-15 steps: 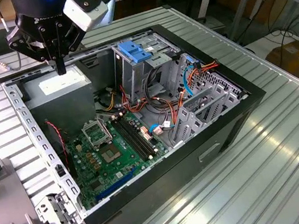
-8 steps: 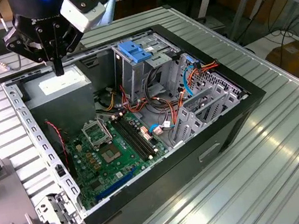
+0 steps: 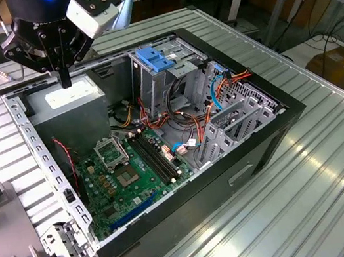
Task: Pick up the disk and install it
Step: 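Reach for the disk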
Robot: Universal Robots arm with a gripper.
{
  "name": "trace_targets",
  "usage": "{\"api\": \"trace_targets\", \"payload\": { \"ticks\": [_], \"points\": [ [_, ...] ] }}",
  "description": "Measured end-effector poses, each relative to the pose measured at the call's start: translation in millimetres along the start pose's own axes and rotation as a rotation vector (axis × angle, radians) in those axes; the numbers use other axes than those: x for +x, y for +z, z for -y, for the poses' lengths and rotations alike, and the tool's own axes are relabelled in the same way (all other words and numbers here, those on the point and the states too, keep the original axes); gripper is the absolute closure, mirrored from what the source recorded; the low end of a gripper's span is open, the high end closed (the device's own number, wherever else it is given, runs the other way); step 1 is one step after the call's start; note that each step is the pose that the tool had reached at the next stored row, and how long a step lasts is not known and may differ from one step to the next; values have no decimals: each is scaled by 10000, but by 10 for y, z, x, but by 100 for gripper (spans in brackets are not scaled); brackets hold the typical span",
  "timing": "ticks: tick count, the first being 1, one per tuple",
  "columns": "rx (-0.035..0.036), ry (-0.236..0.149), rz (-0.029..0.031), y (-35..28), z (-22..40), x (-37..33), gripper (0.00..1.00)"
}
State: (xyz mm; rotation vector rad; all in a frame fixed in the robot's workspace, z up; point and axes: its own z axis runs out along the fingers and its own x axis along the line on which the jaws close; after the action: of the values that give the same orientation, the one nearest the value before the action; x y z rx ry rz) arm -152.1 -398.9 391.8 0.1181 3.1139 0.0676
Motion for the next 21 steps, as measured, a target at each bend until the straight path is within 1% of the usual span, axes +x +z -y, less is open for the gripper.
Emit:
{"api": "trace_targets", "payload": {
  "ticks": [16, 21],
  "points": [
    [1, 0, -8, 3, 7, 89, 89],
    [1, 0, -10, 4, 10, 131, 89]
  ]
}}
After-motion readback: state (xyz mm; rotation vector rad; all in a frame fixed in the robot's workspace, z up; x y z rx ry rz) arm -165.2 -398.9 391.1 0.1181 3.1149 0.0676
